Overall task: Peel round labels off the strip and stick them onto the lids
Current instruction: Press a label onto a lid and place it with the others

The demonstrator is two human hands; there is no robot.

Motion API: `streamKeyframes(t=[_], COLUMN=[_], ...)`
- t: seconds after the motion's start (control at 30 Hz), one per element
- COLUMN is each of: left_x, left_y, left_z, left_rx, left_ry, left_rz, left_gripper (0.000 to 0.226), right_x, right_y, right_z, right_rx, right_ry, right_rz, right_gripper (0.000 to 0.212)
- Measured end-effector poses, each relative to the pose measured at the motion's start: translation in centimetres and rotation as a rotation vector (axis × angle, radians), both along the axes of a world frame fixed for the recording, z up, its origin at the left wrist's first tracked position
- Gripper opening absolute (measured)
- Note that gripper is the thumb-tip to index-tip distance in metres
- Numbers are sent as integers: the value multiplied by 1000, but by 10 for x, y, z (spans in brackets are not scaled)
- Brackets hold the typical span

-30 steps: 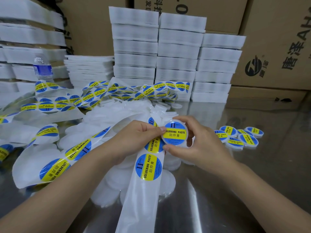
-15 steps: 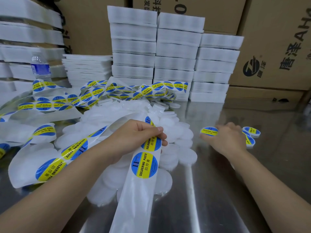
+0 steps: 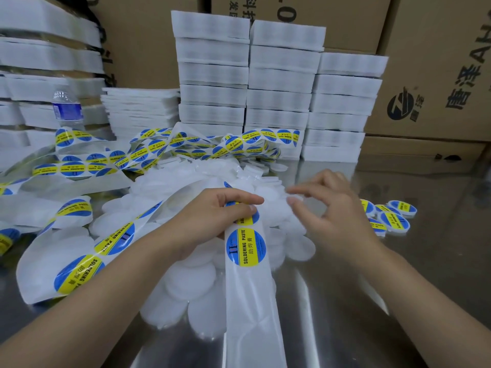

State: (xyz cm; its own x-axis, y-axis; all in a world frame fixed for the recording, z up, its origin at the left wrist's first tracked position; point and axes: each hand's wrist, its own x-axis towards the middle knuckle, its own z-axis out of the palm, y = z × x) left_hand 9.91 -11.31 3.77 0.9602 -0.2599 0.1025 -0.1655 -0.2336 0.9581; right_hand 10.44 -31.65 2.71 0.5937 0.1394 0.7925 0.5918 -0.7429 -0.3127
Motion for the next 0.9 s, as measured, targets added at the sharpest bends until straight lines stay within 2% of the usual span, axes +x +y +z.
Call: streamKeyframes(t=[0.07,0.17,0.37,0.6,0.9], left_x=[2,3,5,6,6], left_y=[0,2,2,2,1], left_z=[-1,-1,-1,-2,-5], left_rx=[-16,-31,-77,-71,-122], left_ry=[-11,-17,15,-23,-1], left_rz=[9,10,-17,-81,-125], left_gripper=[36,45,35,54,44], right_x=[-16,-27,-25,-25,-26], right_y=[15,27,27,25,24], right_z=[-1,-5,-7,-5,-5], right_rx=[-63,-161,-192,-185,-213], right_ry=[-34,-47,-55,-35,62], right_rz=[154,262,284,319,350], right_gripper=[18,19,18,21,18])
